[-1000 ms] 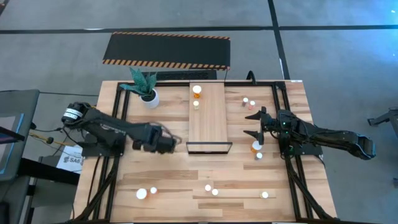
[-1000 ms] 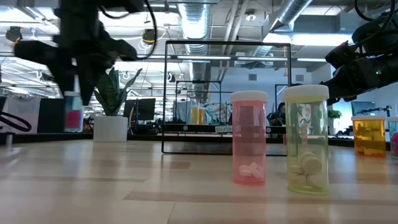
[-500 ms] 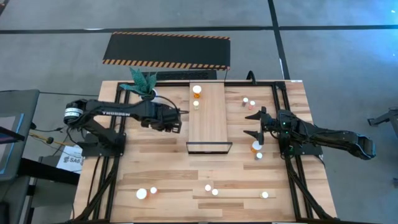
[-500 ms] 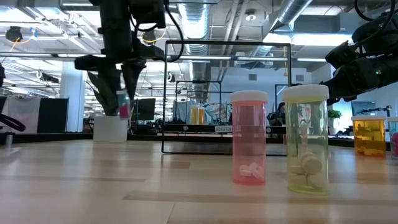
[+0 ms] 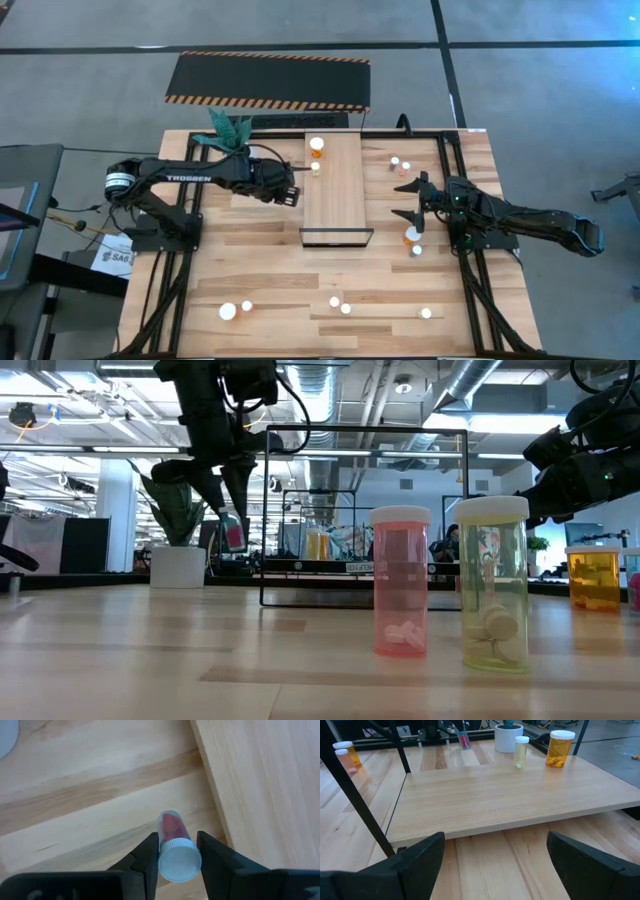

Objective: Pick and place medicine bottles onto shelf by color
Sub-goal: Put the bottom small blue pill bottle on the shelf

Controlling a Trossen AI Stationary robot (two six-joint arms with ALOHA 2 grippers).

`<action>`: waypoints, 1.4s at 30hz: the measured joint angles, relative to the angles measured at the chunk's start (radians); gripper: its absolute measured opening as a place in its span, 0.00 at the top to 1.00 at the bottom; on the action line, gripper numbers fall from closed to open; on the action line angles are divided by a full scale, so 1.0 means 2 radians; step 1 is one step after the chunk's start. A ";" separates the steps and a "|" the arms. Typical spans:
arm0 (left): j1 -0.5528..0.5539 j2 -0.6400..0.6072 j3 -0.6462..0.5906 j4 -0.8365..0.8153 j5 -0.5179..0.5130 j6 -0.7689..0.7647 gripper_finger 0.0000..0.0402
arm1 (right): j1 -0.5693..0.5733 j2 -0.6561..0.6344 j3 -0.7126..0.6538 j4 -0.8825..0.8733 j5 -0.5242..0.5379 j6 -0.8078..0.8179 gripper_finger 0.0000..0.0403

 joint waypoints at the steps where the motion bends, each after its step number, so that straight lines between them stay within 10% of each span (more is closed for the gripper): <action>1: 0.000 0.000 0.001 -0.001 0.000 0.000 0.76 | 0.000 0.000 0.000 0.000 0.000 0.000 0.07; 21: -0.005 0.025 0.040 0.013 -0.022 0.036 0.76 | 0.000 0.000 0.000 0.000 0.000 0.000 0.07; 42: 0.002 0.200 0.247 -0.085 -0.009 0.143 0.76 | 0.000 0.000 0.000 0.000 0.000 0.000 0.07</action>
